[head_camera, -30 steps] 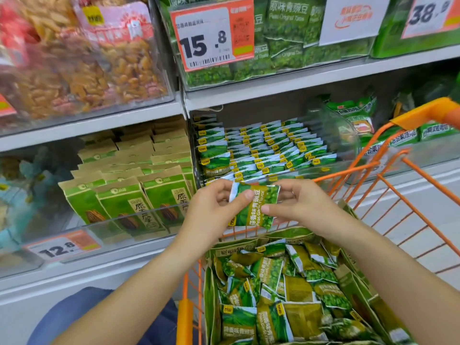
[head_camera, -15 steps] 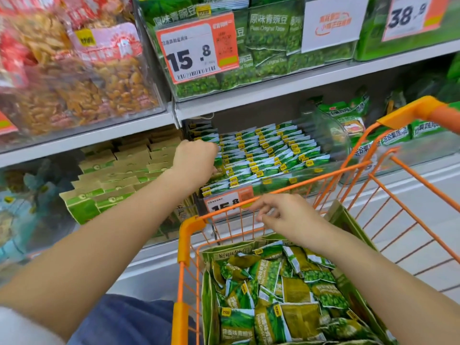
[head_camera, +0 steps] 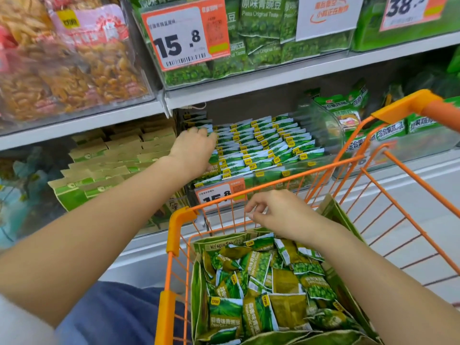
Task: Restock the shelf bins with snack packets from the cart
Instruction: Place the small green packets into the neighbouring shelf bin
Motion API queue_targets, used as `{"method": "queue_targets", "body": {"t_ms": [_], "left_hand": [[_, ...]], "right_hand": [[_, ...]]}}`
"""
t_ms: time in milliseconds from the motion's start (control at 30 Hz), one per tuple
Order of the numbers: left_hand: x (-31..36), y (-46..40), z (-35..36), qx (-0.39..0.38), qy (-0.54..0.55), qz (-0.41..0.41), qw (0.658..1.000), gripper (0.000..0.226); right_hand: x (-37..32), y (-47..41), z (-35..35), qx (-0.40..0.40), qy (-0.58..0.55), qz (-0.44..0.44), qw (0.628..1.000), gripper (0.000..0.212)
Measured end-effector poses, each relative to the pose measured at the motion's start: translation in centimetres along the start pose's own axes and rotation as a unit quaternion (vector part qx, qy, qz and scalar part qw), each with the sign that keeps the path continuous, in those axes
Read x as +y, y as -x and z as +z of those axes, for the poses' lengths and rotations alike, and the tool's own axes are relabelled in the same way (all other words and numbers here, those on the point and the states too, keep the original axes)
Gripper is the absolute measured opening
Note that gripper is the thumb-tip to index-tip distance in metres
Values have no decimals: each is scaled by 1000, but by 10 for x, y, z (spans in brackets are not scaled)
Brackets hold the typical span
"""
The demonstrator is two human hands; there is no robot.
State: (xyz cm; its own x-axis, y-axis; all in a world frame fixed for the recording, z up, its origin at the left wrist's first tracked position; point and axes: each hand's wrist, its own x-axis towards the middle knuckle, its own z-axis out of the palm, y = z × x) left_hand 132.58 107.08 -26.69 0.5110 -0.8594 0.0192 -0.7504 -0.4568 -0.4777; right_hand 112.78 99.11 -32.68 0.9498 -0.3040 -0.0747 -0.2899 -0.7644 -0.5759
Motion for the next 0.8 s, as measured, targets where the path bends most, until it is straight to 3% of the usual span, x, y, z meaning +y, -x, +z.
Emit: {"method": "queue_targets", "body": {"t_ms": [100, 167, 200, 267, 333, 433, 500, 633, 700, 800], "left_hand": [[8, 18, -8, 99, -16, 21, 995, 58], [21, 37, -10, 218, 83, 74, 970, 37], [29, 51, -11, 235, 151, 91, 956, 26], [49, 78, -8, 140, 232, 101, 957, 21], [64, 101, 10, 32, 226, 116, 967, 26], [70, 118, 46, -35, 221, 118, 967, 27], [67, 119, 59, -43, 258, 94, 961, 24], [63, 115, 69, -30, 401, 45, 915, 17], [60, 111, 67, -77, 517, 26, 852, 18], [55, 108, 53, -179, 631, 49, 753, 47]], "right_hand": [[4, 2, 4, -79, 72, 26, 994, 14], [5, 5, 14, -149, 119, 19, 982, 20], [3, 7, 21, -186, 133, 12, 973, 24], [1, 11, 39, -268, 141, 5, 953, 33], [-1, 12, 62, -355, 180, -12, 917, 39], [-1, 12, 85, -416, 278, -37, 865, 36], [-2, 11, 88, -410, 300, -39, 860, 30], [-2, 3, 73, -329, 125, 3, 936, 13], [-6, 2, 53, -263, 53, 6, 963, 10], [-11, 4, 22, -174, -48, 26, 983, 12]]}}
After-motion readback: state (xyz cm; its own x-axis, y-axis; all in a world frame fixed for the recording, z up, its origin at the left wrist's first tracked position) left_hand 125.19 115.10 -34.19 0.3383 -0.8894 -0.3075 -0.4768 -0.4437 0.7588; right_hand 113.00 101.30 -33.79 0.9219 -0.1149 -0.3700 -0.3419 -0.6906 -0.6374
